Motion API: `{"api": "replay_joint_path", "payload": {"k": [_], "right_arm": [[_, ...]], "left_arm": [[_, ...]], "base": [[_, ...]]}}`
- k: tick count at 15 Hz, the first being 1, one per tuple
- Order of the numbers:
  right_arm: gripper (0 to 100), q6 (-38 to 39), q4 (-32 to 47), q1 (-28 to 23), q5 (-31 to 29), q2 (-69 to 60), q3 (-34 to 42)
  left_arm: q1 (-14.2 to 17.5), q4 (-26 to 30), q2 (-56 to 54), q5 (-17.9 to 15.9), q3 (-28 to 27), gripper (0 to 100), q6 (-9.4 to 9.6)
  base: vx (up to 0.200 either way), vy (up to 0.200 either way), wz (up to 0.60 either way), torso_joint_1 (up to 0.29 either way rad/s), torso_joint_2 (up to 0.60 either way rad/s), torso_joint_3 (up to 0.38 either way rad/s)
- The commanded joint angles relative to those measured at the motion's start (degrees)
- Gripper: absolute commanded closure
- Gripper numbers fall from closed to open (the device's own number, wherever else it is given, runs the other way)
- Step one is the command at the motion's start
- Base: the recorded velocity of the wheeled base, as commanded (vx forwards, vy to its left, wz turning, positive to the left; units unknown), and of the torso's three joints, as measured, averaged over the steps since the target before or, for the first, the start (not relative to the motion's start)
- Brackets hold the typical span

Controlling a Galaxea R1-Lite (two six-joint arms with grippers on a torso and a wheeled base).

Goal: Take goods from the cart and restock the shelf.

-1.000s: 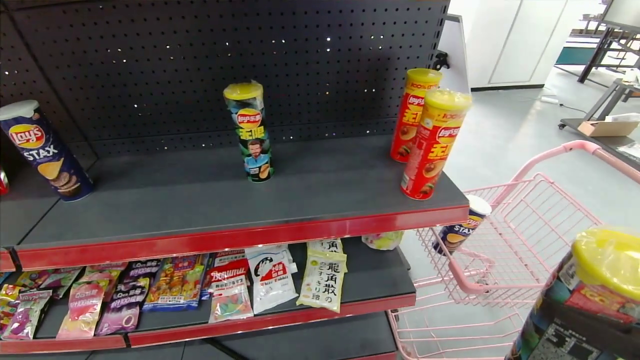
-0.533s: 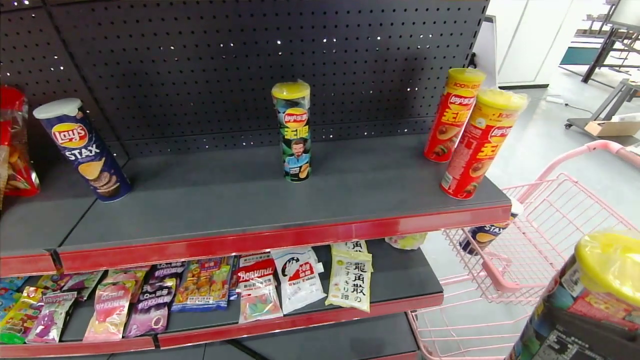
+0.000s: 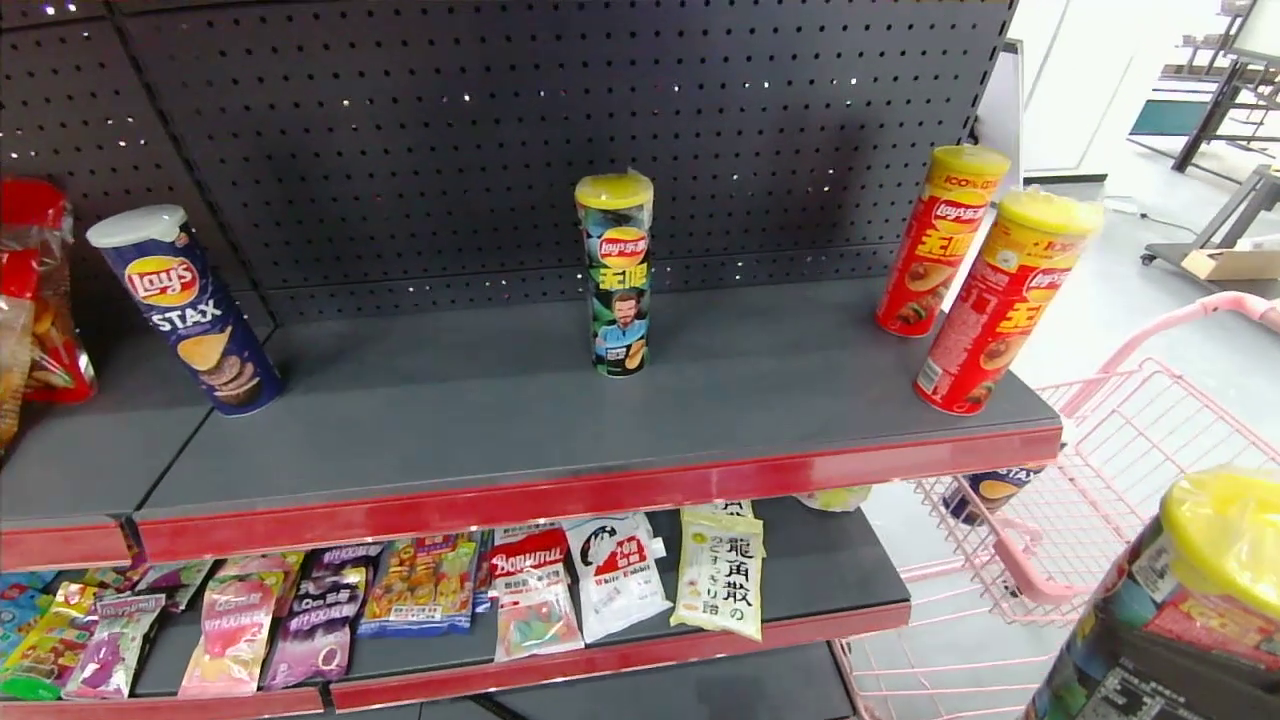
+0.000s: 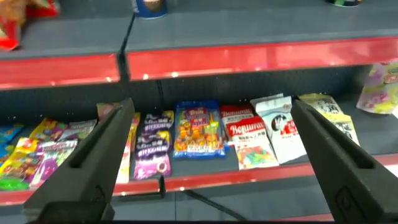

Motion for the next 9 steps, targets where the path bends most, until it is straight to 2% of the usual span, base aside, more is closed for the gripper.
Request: {"api": "replay_joint_path", "payload": {"k": [1, 4, 9], "right_arm": [[100, -0.04, 0.27, -0.26, -0.34, -0.36, 0.11], [100, -1.10, 0.53, -0.26, -1.05, -0.27, 0.20], [100, -2.68, 0.53, 0.00, -1.22, -1.15, 0.55]], "left_arm": [[-0.02, 0.01, 0.05, 0.03, -0.09, 0, -0.01], [0.07, 0.01, 0.05, 0.03, 0.00, 0, -0.01], [-0.02, 0.01, 0.05, 0.03, 0.00, 0, -0.01]], "base": [[0.200, 0.000, 0.00, 0.012, 0.00, 0.007], [0.200, 0.000, 0.00, 0.012, 0.00, 0.001], [0.000, 0.000, 0.00, 0.000, 0.00, 0.000]]}}
